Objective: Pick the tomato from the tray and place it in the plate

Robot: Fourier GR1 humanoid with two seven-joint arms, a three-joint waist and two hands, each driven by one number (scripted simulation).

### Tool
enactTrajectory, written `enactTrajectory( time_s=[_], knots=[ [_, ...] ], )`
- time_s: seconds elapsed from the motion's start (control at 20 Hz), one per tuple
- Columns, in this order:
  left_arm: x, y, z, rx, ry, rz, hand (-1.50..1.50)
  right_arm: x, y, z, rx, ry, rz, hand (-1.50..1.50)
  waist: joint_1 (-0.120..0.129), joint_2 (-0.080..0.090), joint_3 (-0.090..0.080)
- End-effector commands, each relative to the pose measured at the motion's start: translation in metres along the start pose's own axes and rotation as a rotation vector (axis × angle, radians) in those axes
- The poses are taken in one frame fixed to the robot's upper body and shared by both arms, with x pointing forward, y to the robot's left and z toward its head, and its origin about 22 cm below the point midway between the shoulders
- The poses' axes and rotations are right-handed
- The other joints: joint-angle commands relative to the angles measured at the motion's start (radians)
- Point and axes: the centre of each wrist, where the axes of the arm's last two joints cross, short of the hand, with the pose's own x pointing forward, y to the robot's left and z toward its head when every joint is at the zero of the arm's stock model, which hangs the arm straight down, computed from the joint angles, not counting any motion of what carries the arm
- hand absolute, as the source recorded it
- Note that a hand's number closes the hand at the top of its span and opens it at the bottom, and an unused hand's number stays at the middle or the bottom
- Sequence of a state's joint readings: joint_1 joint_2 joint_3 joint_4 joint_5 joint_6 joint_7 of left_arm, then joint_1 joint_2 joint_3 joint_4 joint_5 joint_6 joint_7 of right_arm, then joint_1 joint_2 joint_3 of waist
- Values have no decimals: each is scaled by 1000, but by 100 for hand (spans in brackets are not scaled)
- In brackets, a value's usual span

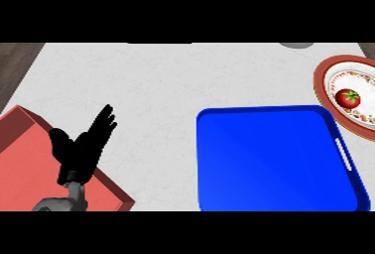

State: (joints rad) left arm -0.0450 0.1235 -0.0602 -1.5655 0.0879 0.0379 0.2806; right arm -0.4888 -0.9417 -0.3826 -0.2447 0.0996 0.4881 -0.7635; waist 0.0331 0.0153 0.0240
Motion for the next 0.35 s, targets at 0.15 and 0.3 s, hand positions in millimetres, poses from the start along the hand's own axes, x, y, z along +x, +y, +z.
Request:
enactTrajectory(
  time_s=[0.15,0.3],
  knots=[
    [-31,-5,7,-5,112,32,0,-11,-11,25,99,-92,-57,-150,-7,5,-12],
    [-37,-5,9,-12,116,41,0,-13,-9,27,79,-95,-40,-150,0,10,-10]
  ],
)
